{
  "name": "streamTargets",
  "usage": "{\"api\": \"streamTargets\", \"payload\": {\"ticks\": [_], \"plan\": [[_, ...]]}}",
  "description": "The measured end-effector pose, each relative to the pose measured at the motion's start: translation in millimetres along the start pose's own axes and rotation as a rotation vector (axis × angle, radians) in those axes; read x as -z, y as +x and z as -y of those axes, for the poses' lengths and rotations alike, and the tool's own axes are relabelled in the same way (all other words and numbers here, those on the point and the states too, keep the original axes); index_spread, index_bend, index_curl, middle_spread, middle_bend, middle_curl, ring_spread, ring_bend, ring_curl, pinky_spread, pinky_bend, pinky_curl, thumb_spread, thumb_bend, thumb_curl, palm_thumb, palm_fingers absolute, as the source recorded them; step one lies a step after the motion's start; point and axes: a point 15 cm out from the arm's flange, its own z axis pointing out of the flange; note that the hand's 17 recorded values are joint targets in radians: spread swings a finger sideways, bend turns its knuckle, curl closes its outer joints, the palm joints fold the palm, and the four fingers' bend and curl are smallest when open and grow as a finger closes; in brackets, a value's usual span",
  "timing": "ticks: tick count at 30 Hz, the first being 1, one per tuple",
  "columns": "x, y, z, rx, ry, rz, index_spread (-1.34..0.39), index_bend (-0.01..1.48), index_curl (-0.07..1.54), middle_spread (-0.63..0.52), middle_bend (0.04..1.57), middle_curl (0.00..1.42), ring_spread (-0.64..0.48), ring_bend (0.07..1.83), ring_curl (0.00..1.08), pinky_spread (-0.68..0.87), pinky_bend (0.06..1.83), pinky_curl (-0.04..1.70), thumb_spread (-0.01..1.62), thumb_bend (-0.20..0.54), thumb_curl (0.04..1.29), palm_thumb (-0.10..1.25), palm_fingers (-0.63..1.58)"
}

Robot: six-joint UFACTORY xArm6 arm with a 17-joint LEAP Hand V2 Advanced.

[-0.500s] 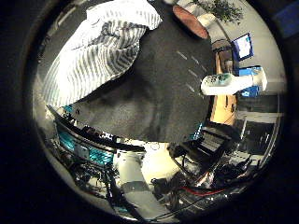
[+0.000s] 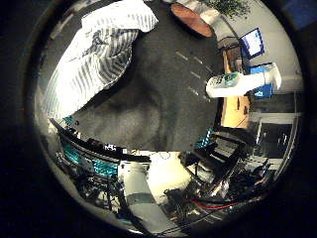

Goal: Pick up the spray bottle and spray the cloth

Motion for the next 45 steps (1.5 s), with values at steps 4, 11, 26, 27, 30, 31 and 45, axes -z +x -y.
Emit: {"api": "streamTargets", "payload": {"ticks": [4, 11, 26, 27, 30, 31, 45], "plan": [[3, 14, -5, -0.021, -0.01, -0.003, -0.37, 0.35, 0.42, 0.0, 0.19, 0.35, 0.16, 0.18, 0.16, 0.39, 0.19, 0.25, 1.12, -0.019, 0.38, 0.8, 0.3], [10, 39, -18, -0.057, -0.027, -0.009, -0.37, 0.31, 0.41, 0.0, 0.19, 0.34, 0.16, 0.18, 0.16, 0.39, 0.19, 0.26, 1.12, -0.019, 0.38, 0.79, 0.3], [26, 79, -68, -0.095, -0.036, -0.002, -0.37, 0.26, 0.42, -0.01, 0.19, 0.34, 0.14, 0.18, 0.18, 0.4, 0.19, 0.26, 1.15, -0.019, 0.37, 0.76, 0.33], [26, 81, -71, -0.097, -0.042, -0.001, -0.37, 0.26, 0.41, -0.01, 0.19, 0.34, 0.15, 0.18, 0.18, 0.4, 0.19, 0.26, 1.15, -0.019, 0.37, 0.76, 0.33], [24, 89, -76, -0.112, -0.046, -0.001, -0.36, 0.26, 0.42, -0.01, 0.19, 0.34, 0.15, 0.18, 0.18, 0.4, 0.19, 0.26, 1.15, -0.018, 0.37, 0.76, 0.32], [24, 91, -77, -0.118, -0.044, -0.002, -0.36, 0.26, 0.42, -0.01, 0.19, 0.34, 0.15, 0.18, 0.18, 0.4, 0.19, 0.26, 1.15, -0.018, 0.37, 0.76, 0.32], [30, 156, -102, -0.258, -0.018, -0.018, -0.36, 0.23, 0.42, -0.01, 0.19, 0.33, 0.14, 0.2, 0.19, 0.4, 0.19, 0.26, 1.16, -0.017, 0.36, 0.76, 0.33]]}}
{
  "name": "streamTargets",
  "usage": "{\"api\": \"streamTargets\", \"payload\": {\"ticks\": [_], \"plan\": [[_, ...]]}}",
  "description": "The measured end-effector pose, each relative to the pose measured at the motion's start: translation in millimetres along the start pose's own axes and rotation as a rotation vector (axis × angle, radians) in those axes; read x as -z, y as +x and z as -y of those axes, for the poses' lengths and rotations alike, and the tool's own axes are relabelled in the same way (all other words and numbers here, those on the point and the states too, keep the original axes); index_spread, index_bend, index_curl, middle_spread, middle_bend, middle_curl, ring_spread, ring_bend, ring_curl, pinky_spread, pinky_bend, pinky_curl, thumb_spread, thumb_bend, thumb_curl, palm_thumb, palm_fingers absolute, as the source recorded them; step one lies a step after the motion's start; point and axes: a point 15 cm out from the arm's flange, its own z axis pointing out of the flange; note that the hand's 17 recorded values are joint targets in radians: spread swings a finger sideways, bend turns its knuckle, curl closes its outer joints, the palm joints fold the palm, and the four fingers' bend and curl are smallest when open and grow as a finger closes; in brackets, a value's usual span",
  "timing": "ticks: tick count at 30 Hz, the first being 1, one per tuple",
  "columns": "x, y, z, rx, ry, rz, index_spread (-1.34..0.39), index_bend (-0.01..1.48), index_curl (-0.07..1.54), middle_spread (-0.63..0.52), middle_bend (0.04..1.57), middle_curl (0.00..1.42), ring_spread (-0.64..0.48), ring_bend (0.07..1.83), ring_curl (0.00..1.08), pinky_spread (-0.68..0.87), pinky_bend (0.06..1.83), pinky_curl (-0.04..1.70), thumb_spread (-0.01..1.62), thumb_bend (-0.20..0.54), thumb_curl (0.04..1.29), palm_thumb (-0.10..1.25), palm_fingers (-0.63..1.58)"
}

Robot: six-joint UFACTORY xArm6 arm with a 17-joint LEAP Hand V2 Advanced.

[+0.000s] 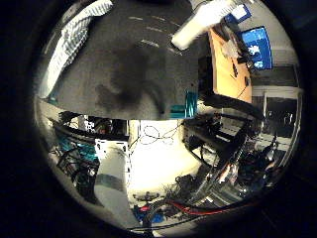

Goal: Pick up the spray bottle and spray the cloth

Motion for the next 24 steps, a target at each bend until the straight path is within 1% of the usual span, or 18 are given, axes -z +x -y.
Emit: {"api": "streamTargets", "payload": {"ticks": [4, 14, 21, 24], "plan": [[-11, 21, -13, -0.049, 0.006, 0.037, -0.36, 0.21, 0.42, -0.02, 0.19, 0.33, 0.13, 0.19, 0.19, 0.4, 0.19, 0.26, 1.16, -0.017, 0.36, 0.76, 0.34], [-38, 68, -51, -0.166, -0.008, 0.068, -0.35, 0.18, 0.4, -0.02, 0.19, 0.33, 0.13, 0.2, 0.21, 0.39, 0.2, 0.27, 1.15, -0.018, 0.36, 0.76, 0.33], [-35, 98, -52, -0.228, 0.067, 0.052, -0.35, 0.18, 0.38, -0.01, 0.19, 0.33, 0.12, 0.2, 0.22, 0.39, 0.2, 0.28, 1.15, -0.018, 0.36, 0.76, 0.33], [-32, 105, -47, -0.243, 0.111, 0.055, -0.34, 0.17, 0.37, -0.02, 0.19, 0.34, 0.12, 0.2, 0.23, 0.39, 0.21, 0.28, 1.15, -0.018, 0.36, 0.76, 0.34]]}}
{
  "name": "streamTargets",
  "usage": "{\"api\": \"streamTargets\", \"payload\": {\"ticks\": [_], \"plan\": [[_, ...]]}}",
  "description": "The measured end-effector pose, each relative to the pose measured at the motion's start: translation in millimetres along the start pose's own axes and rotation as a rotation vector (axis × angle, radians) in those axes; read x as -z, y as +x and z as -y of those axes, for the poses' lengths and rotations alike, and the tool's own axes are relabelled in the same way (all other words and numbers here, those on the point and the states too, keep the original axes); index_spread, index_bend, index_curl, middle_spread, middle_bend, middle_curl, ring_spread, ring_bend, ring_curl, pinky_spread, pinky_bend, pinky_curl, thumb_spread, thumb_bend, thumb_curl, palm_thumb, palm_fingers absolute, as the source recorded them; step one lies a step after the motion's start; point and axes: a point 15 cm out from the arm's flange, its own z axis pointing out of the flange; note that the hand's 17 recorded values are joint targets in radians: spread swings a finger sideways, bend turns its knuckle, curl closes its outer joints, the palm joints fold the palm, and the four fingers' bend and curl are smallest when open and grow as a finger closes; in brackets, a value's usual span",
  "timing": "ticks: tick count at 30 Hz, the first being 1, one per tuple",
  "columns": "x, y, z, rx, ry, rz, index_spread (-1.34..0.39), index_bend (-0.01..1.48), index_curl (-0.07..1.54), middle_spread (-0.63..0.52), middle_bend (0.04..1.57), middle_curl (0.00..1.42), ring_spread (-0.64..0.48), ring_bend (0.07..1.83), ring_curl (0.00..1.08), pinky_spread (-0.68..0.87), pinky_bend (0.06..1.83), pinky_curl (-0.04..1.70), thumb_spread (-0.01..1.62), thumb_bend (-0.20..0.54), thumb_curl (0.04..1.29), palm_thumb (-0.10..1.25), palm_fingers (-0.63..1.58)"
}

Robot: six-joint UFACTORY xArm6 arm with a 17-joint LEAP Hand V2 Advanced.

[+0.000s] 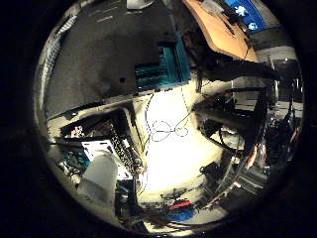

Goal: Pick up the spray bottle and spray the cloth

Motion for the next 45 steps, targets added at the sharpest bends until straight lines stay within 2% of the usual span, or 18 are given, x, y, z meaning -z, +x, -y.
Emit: {"api": "streamTargets", "payload": {"ticks": [11, 19, 30, 37, 40, 45], "plan": [[13, 30, 24, -0.082, 0.193, 0.052, -0.33, 0.16, 0.32, 0.0, 0.21, 0.35, 0.12, 0.23, 0.24, 0.4, 0.25, 0.3, 1.15, -0.018, 0.37, 0.76, 0.33], [13, 49, 32, -0.131, 0.241, 0.074, -0.29, 0.14, 0.29, 0.0, 0.22, 0.37, 0.12, 0.27, 0.25, 0.4, 0.29, 0.3, 1.16, -0.019, 0.36, 0.74, 0.31], [21, 83, 52, -0.172, 0.311, 0.123, -0.2, 0.12, 0.2, 0.07, 0.31, 0.38, 0.12, 0.46, 0.29, 0.4, 0.48, 0.33, 1.16, -0.02, 0.35, 0.7, 0.15], [29, 92, 74, -0.171, 0.373, 0.166, -0.17, 0.15, 0.23, 0.15, 0.25, 0.35, 0.16, 0.43, 0.27, 0.39, 0.55, 0.34, 1.17, -0.021, 0.34, 0.65, 0.03], [35, 98, 83, -0.172, 0.385, 0.169, -0.17, 0.16, 0.24, 0.19, 0.18, 0.33, 0.18, 0.37, 0.25, 0.37, 0.54, 0.32, 1.17, -0.019, 0.33, 0.64, -0.05], [39, 104, 98, -0.187, 0.411, 0.195, -0.16, 0.14, 0.24, 0.2, 0.17, 0.3, 0.19, 0.32, 0.24, 0.34, 0.48, 0.31, 1.15, -0.022, 0.31, 0.61, -0.06]]}}
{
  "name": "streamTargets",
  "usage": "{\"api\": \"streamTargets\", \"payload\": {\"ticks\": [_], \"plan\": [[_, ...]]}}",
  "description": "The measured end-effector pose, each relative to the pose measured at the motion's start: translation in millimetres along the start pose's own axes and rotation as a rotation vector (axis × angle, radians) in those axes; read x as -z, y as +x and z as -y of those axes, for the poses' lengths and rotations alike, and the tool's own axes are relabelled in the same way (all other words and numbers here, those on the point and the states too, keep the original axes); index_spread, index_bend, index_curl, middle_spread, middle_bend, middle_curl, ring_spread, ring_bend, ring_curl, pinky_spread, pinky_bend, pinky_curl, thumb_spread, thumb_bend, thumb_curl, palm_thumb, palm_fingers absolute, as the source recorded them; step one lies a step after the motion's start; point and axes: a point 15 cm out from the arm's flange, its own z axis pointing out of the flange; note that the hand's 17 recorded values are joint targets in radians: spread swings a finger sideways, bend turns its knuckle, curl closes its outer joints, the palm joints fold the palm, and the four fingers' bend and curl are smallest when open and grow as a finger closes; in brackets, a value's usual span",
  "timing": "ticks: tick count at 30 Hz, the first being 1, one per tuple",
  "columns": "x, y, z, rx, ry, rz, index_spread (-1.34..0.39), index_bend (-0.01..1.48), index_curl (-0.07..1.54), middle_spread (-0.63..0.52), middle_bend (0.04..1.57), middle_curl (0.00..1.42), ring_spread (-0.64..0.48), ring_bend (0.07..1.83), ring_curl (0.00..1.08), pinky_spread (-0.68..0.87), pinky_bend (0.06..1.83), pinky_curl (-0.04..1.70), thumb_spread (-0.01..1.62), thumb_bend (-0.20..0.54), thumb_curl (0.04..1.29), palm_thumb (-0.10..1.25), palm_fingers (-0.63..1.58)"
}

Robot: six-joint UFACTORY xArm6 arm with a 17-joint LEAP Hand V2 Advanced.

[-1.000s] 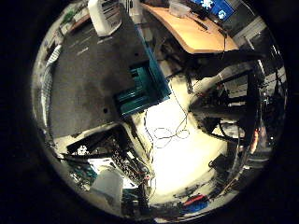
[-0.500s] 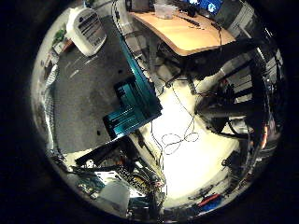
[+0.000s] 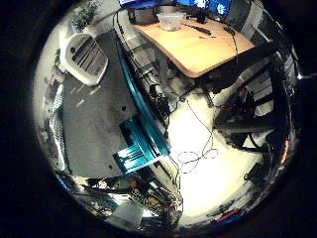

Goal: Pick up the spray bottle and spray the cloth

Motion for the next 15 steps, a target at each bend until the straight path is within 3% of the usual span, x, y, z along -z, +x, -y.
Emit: {"api": "streamTargets", "payload": {"ticks": [15], "plan": [[-8, -12, 58, -0.006, 0.104, 0.101, -0.13, 0.14, 0.23, 0.22, 0.18, 0.28, 0.19, 0.29, 0.26, 0.33, 0.44, 0.32, 1.15, -0.025, 0.27, 0.54, -0.04]]}}
